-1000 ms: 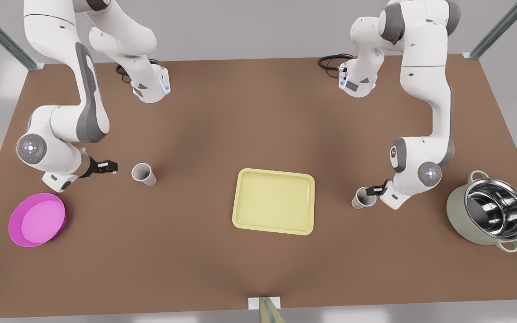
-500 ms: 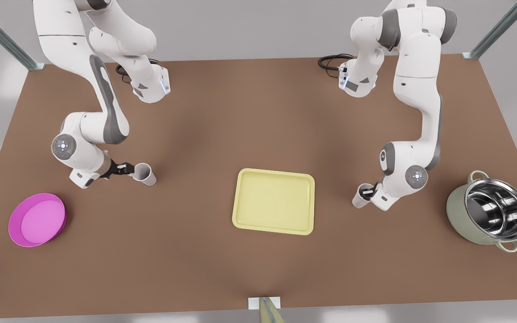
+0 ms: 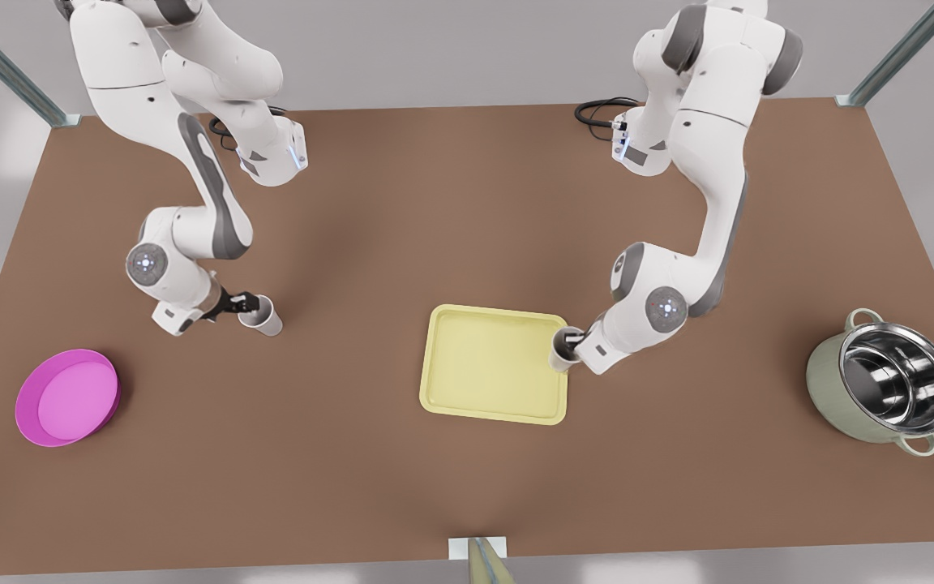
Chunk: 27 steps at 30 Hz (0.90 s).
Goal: Use both arms to respectively pick up the white IKEA cups from the middle-left and middle-right positions, then place the white IKEA cups onto the middle-middle tray, ensuring that the cups remain upright and do not tip over
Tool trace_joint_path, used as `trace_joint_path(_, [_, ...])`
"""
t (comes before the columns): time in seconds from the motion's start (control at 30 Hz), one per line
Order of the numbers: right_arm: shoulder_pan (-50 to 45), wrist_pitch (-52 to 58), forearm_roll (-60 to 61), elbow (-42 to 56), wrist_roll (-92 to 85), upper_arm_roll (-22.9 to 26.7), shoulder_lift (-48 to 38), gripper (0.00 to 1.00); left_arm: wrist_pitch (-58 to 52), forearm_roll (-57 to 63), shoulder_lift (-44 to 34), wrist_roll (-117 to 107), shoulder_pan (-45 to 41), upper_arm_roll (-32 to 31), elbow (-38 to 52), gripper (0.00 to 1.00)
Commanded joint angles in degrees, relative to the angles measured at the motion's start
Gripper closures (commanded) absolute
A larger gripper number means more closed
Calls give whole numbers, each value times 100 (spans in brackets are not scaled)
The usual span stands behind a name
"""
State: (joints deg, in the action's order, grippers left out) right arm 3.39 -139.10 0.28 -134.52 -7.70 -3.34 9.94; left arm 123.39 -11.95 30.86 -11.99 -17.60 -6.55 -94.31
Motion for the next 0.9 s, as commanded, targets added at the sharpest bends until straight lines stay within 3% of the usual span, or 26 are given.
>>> trace_joint_path(0.0, [-5,-302,7,-4,-38,0,95,0,-878,-115,130,-3248,-85,-145,342,79])
trace_joint_path(0.17, [-14,-407,7,-4,-117,0,297,7,-518,-71,746,-3608,-455,-154,659,79])
trace_joint_path(0.23, [-23,-460,7,-4,-152,0,350,20,-289,-71,878,-3608,-437,-145,651,79])
trace_joint_path(0.3, [-23,-504,-2,5,-161,0,394,44,-26,-88,948,-3608,-437,-145,651,79])
trace_joint_path(0.37, [-40,-504,-2,58,-214,0,456,60,432,-97,983,-3626,-437,-145,615,79])
trace_joint_path(0.47, [-110,-495,-2,111,-205,-9,473,79,607,-97,1027,-3670,-428,-145,571,76])
trace_joint_path(0.53, [-111,-460,-2,137,-196,-18,438,79,678,-97,1062,-3661,-428,-153,554,76])
trace_joint_path(0.57, [-111,-434,-2,190,-188,-18,394,79,686,-97,1062,-3652,-428,-145,554,58])
trace_joint_path(0.6, [-111,-364,-2,269,-188,-27,324,79,686,-88,1071,-3635,-428,-145,554,24])
trace_joint_path(0.63, [-111,-118,-2,488,-188,-158,271,79,678,-80,1080,-3626,-437,-153,554,0])
trace_joint_path(0.7, [-111,-100,7,1024,-179,-747,332,79,678,-80,1080,-3626,-437,-154,554,0])
trace_joint_path(0.87, [-242,-108,-2,1859,-179,-1556,807,79,370,-71,878,-3661,-349,-277,510,0])
